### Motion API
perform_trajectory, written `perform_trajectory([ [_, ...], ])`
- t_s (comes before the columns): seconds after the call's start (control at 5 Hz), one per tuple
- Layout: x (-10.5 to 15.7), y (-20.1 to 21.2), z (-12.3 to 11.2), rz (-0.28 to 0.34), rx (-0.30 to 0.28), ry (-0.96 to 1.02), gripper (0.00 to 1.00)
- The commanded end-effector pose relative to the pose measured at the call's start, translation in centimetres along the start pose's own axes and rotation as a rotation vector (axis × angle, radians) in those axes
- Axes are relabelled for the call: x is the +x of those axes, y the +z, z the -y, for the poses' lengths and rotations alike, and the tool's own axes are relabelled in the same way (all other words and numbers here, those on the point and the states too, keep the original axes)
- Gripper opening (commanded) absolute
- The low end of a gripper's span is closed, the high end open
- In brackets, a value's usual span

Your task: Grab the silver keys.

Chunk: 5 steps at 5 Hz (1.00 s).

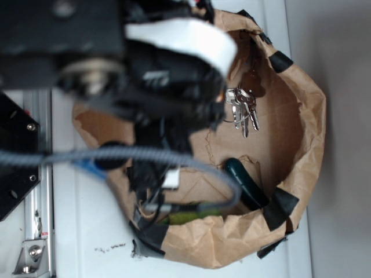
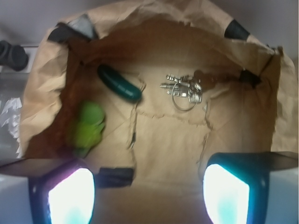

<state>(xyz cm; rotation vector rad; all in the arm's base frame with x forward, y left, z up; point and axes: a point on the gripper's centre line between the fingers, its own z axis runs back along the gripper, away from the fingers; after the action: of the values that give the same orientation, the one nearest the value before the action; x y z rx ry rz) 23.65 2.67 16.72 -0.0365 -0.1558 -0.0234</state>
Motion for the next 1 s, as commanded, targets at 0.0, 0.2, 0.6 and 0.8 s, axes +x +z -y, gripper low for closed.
perform_trajectory([
  [0.0,0.4,0.9,-0.4,0.037,0.008,0.010,1.00],
  [0.2,0.4,0.9,-0.4,0.037,0.008,0.010,1.00],
  [0.6,3.3,-6.7,0.6,0.018,0.113,0.042,1.00],
  [0.8,4.2,-8.3,1.0,0.014,0.138,0.047,1.00],
])
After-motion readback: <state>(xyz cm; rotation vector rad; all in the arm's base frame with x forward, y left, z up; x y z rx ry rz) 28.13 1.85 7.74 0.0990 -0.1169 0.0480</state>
